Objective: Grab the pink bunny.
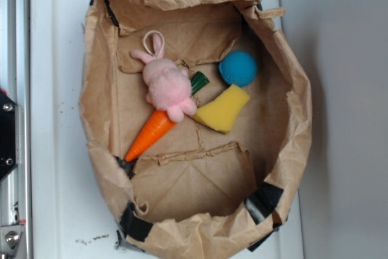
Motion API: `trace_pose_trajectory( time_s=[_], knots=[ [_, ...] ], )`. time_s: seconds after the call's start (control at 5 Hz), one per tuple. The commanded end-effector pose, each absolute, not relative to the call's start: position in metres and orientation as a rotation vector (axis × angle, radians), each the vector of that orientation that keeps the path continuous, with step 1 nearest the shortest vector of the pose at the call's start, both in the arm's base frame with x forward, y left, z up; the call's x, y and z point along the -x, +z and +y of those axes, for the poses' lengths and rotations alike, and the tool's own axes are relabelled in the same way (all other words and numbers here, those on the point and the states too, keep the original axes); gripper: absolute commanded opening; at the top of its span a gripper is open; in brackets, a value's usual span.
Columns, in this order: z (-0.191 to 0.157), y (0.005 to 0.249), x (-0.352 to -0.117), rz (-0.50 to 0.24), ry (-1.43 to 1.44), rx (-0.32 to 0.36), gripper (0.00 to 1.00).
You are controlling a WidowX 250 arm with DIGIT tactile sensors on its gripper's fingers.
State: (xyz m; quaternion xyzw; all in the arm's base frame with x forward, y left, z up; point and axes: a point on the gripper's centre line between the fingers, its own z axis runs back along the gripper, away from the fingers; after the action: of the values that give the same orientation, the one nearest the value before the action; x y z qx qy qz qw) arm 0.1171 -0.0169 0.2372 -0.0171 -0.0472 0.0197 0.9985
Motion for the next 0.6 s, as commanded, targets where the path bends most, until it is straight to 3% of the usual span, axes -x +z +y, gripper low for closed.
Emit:
trace_pose_trajectory(
  time_s=[0.0, 0.4],
  knots=[
    [-0.017, 0.237, -0.117, -0.094, 0.039, 0.034, 1.00],
    [-0.029, 0.227, -0.191, -0.065, 0.248, 0.031, 1.00]
  ],
)
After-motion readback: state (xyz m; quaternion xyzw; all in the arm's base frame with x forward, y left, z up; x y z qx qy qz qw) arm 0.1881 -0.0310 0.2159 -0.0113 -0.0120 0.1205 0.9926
